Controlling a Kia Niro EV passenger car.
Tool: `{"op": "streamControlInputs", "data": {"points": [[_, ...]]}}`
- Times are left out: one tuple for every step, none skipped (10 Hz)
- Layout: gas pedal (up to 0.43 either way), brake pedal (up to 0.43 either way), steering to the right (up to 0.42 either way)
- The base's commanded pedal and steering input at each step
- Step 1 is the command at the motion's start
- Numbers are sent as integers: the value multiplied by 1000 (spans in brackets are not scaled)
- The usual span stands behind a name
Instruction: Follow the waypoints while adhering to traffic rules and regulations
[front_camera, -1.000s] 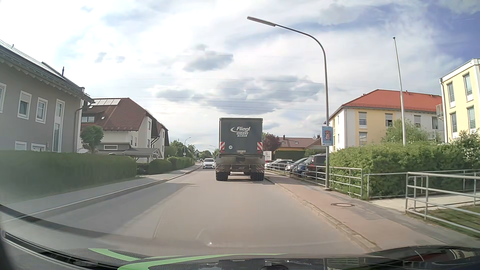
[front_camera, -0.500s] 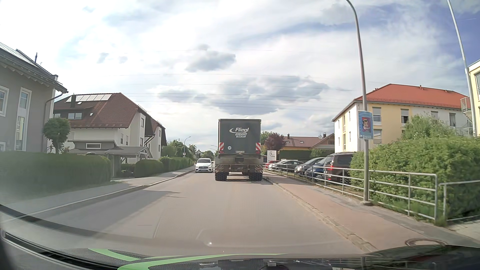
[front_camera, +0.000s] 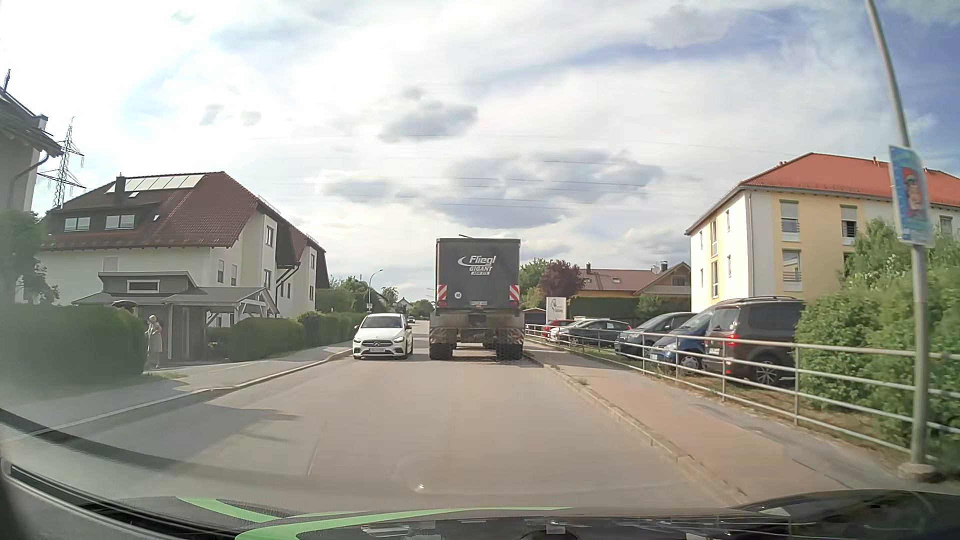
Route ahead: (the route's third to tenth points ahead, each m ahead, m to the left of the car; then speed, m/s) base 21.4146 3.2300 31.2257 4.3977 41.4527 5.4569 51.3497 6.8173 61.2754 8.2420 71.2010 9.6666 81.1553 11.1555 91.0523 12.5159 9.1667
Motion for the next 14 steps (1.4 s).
{"op": "streamControlInputs", "data": {"points": [[169,0,-15],[169,0,-15],[169,0,-15],[157,0,-17],[157,0,-18],[157,0,-18],[157,0,-18],[157,0,-18],[138,0,-18],[138,0,-18],[138,0,-19],[138,0,-19],[138,0,-19],[138,0,-19]]}}
